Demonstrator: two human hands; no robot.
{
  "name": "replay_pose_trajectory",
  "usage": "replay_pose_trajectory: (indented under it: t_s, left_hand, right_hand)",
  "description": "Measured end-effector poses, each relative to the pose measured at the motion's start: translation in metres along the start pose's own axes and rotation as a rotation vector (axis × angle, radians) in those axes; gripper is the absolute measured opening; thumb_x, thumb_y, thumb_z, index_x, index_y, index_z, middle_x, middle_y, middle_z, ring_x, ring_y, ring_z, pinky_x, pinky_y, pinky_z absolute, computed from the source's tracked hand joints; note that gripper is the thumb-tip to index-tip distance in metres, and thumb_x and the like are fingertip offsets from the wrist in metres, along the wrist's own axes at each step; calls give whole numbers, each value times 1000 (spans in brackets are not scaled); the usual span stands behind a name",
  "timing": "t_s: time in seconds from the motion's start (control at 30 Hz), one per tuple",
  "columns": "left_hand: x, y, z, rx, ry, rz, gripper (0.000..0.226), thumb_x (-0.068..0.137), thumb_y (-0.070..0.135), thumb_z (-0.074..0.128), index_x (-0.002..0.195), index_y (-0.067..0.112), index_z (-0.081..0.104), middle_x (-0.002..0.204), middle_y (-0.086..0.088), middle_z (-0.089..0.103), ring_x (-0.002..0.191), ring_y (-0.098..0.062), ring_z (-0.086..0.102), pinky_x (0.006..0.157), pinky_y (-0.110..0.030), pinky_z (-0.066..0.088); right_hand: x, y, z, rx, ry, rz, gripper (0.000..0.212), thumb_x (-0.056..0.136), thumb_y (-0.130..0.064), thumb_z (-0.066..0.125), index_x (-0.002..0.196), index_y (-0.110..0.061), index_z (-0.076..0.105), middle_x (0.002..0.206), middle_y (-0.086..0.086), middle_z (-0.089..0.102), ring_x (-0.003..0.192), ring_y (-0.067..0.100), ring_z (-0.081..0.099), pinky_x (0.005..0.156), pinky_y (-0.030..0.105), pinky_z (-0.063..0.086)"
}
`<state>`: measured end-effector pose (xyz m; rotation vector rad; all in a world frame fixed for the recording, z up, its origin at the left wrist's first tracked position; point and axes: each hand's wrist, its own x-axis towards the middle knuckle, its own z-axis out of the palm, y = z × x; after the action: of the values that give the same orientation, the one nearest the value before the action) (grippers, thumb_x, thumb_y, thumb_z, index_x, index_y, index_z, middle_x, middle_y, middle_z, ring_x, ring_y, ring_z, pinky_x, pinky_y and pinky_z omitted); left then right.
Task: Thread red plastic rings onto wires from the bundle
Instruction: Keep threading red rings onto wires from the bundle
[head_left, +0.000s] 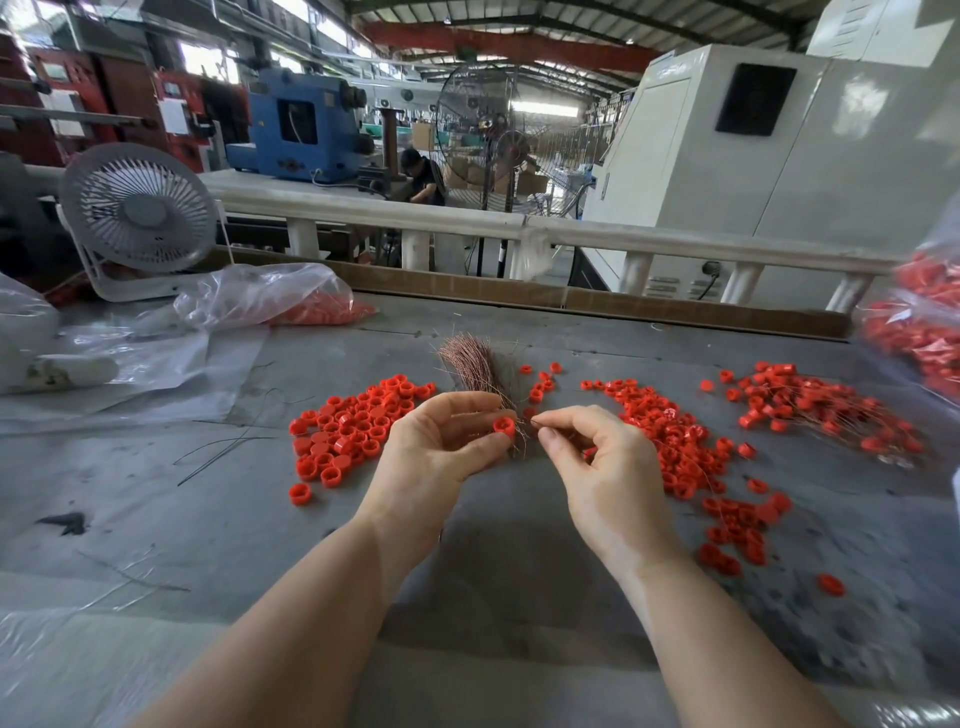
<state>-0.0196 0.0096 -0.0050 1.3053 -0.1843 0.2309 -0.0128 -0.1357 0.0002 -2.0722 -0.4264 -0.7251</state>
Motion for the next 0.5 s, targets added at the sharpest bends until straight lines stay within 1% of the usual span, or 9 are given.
replay_pose_trajectory:
  t_s: [0.2,0.33,0.5]
  left_hand:
    - [0,0,1,-15,-3,-5,29,80,-12,61,95,12,66,87,-4,74,82,-10,68,72,-18,53]
    - [-1,0,1,-2,-9,2,30,80,-12,59,96,12,66,89,-3,74,85,-9,68,72,-16,52]
    - [-2,1,1,44,-3,15,33,80,-14,60,97,13,66,93,-3,73,88,-9,67,76,-17,52]
  right_hand:
    - [0,0,0,1,0,4,10,82,-6,67,86,-12,73,81,-2,68,77,12,60,69,11,39]
    - [0,-1,-1,6,1,8,10,82,-6,67,85,-13,73,80,-3,67,78,12,60,70,13,41]
    - [0,0,0,4,3,13,10,83,-6,66,86,-13,73,80,-4,67,78,11,60,70,13,41]
